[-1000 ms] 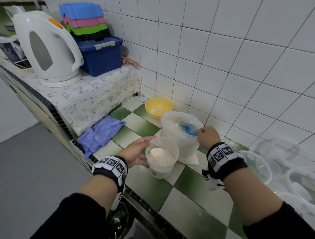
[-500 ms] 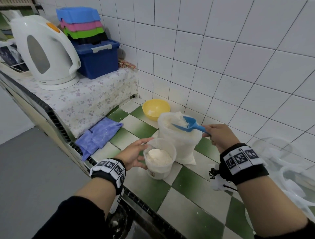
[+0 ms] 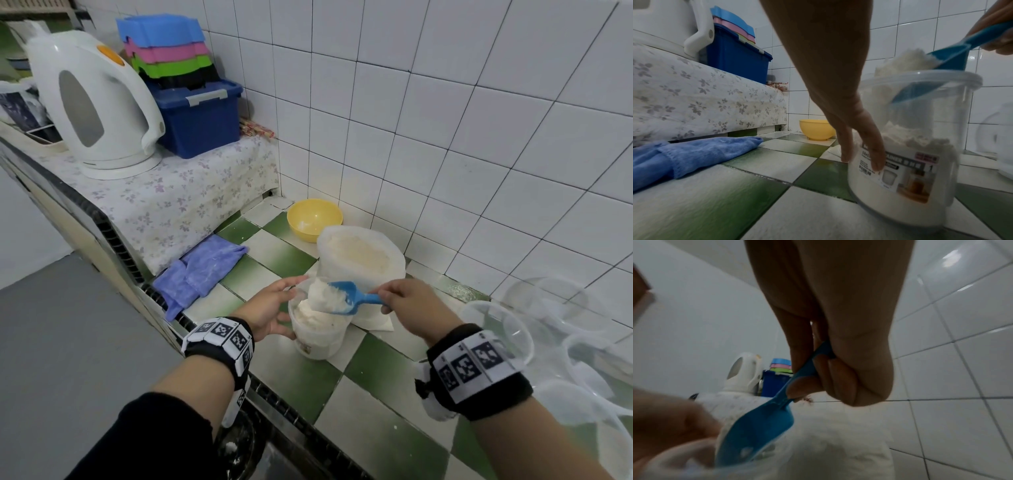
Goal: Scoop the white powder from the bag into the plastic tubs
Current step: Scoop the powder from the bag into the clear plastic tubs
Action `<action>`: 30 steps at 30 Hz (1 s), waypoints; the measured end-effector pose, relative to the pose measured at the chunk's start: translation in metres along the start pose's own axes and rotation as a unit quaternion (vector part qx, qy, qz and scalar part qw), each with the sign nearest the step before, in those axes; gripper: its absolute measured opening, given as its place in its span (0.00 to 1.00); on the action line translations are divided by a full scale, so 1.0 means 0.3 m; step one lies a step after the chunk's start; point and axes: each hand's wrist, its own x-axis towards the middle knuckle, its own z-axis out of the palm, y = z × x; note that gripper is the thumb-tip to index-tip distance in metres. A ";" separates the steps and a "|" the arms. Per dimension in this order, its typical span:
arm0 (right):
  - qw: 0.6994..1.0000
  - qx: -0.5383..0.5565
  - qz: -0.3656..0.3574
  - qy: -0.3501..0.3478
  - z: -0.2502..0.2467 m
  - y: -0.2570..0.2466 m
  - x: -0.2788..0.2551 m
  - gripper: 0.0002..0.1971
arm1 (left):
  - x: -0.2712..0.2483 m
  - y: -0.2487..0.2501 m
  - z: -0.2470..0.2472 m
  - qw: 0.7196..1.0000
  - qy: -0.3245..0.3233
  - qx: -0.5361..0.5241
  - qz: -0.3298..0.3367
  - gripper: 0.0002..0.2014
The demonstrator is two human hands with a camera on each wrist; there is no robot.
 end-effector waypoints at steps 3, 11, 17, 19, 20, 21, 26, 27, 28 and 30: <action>0.989 -0.125 -0.066 0.032 0.063 -0.006 -0.001 0.14 | -0.005 0.003 0.007 1.000 0.001 0.001 0.002 0.14; 0.908 -0.327 -0.218 0.147 0.163 0.027 -0.023 0.20 | -0.004 0.000 0.007 1.000 -0.002 -0.004 0.007 0.15; 0.908 -0.291 -0.231 0.194 0.160 0.033 -0.032 0.21 | -0.011 -0.002 0.006 1.000 -0.002 -0.006 0.003 0.15; 0.912 -0.288 -0.218 0.194 0.147 0.033 -0.030 0.20 | -0.014 0.000 0.008 1.000 -0.001 -0.003 0.005 0.15; 0.913 -0.288 -0.215 0.194 0.139 0.033 -0.026 0.19 | -0.014 0.001 0.009 1.000 -0.001 -0.002 0.006 0.15; 0.912 -0.289 -0.216 0.196 0.133 0.030 -0.023 0.18 | -0.015 0.002 0.010 1.000 0.000 -0.001 0.006 0.15; 0.909 -0.300 -0.221 0.184 0.118 0.002 -0.031 0.13 | -0.012 0.003 0.007 1.000 0.003 0.000 0.002 0.15; 0.909 -0.311 -0.220 0.167 0.119 -0.008 -0.035 0.12 | -0.012 0.002 0.007 1.000 0.002 -0.001 0.001 0.15; 0.910 -0.323 -0.220 0.140 0.122 -0.013 -0.036 0.12 | -0.011 0.002 0.007 1.000 0.002 -0.003 0.001 0.15; 0.912 -0.336 -0.217 0.088 0.129 -0.019 -0.037 0.15 | -0.010 0.002 0.007 1.000 0.001 -0.003 0.001 0.15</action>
